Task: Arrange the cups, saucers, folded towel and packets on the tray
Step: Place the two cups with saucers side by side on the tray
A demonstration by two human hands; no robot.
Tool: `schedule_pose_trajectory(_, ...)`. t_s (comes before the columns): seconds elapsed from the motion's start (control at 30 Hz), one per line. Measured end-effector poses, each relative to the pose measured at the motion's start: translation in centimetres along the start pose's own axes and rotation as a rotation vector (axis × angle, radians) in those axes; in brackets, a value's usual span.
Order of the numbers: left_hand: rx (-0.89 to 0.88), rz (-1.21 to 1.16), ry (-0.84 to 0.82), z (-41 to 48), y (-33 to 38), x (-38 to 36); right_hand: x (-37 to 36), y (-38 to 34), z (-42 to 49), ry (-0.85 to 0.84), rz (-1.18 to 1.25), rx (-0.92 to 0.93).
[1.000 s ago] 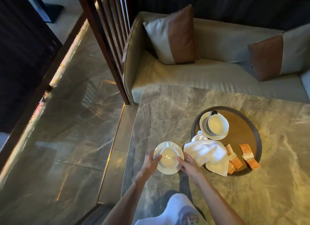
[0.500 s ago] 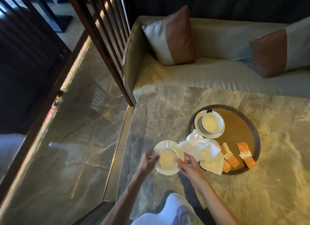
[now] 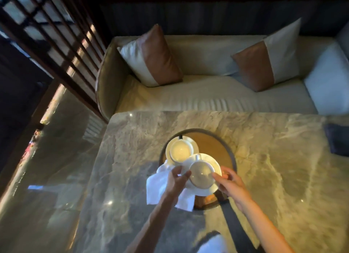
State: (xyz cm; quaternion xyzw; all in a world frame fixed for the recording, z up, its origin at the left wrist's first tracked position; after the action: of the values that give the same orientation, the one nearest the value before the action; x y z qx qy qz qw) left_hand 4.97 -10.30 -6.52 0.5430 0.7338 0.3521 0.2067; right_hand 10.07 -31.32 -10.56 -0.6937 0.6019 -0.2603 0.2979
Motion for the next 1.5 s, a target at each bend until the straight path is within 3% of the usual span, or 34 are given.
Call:
schedule_pose_trajectory(0.2,-0.079,-0.020,-0.061,5.9,1.9,-8.1,5.9,-2.4,7.1,0.059,-0.011,-0.038)
schedule_pose_trajectory(0.4,-0.090,0.117,0.078,10.1,1.3,-10.4,6.1,-2.6,11.1,0.043,0.046,-0.092)
schedule_pose_trajectory(0.73,0.018,-0.010,0.201,11.6,-0.8,-11.5,5.5,-2.5,11.4,0.022,0.151,-0.022)
schedule_pose_trajectory(1.0,0.204,-0.275,0.281,12.2,-2.3,-11.7,4.8,-1.9,12.0,0.250,0.081,-0.001)
schedule_pose_trajectory(1.23,0.271,-0.386,0.365,12.0,-2.7,-11.9,4.5,-1.4,11.3,0.298,0.195,-0.020)
schedule_pose_trajectory(1.5,0.348,-0.316,0.366,10.7,-3.1,-12.2,4.6,-1.4,11.5,0.332,0.210,-0.029)
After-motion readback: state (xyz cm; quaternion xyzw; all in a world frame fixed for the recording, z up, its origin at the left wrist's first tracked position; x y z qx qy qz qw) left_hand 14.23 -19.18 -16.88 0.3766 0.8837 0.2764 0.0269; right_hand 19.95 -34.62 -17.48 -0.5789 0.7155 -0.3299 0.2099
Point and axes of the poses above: each hand's wrist, its own z-axis towards the middle knuckle, its own x-axis out of the back of the hand, y = z × x, the point moved 6 cm from there along z, towards the middle knuckle, and after that the axes turned 3 degrees about x, right-handed, at the moved point
